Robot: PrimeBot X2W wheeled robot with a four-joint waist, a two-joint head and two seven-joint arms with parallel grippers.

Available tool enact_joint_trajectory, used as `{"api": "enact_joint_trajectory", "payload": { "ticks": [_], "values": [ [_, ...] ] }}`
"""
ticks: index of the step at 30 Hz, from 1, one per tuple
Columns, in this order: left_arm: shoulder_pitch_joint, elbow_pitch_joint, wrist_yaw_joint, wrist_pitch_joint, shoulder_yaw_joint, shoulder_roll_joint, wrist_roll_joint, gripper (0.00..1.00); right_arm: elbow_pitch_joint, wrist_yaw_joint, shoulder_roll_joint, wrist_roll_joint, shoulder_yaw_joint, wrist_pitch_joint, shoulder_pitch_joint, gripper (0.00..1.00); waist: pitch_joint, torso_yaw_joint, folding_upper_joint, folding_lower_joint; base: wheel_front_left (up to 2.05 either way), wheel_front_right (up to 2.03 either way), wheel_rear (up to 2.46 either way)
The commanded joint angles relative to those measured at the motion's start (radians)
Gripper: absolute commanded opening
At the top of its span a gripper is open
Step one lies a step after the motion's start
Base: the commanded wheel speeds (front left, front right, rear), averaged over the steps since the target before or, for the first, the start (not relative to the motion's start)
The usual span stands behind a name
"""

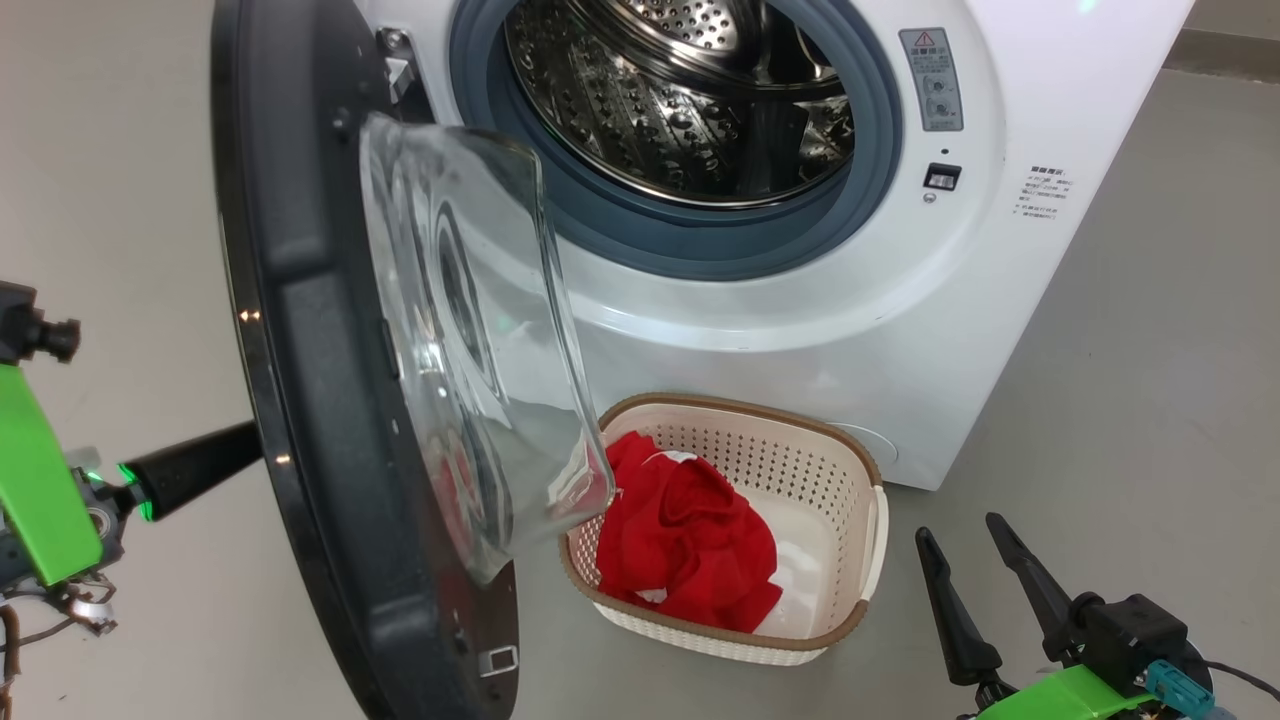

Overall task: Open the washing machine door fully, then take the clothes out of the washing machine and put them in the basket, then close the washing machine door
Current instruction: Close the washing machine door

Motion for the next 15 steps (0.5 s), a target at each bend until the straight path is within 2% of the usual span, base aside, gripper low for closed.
{"api": "enact_joint_trajectory", "payload": {
  "ticks": [1, 13, 14, 15],
  "values": [
    [-0.045, -0.035, -0.007, -0.012, 0.042, 0.037, -0.006, 0.00, -0.028, 0.005, -0.002, -0.011, 0.018, -0.006, -0.004, 1.00, -0.001, 0.001, -0.0001, 0.0000, 0.00, 0.00, 0.00],
    [-0.014, -0.027, -0.007, -0.068, 0.042, 0.045, 0.013, 0.00, -0.028, 0.005, -0.001, -0.010, 0.020, -0.006, 0.004, 1.00, -0.008, 0.020, -0.0001, 0.0000, 0.00, 0.00, 0.00],
    [-0.010, -0.024, -0.007, -0.077, 0.043, 0.046, 0.016, 0.11, -0.028, 0.005, -0.001, -0.010, 0.021, -0.006, 0.005, 1.00, -0.008, 0.022, -0.0001, 0.0000, 0.00, 0.00, 0.00],
    [-0.005, -0.024, -0.007, -0.085, 0.043, 0.049, 0.021, 0.32, -0.027, 0.005, -0.001, -0.010, 0.021, -0.006, 0.005, 1.00, -0.008, 0.023, -0.0001, 0.0000, 0.00, 0.00, 0.00]
  ]
}}
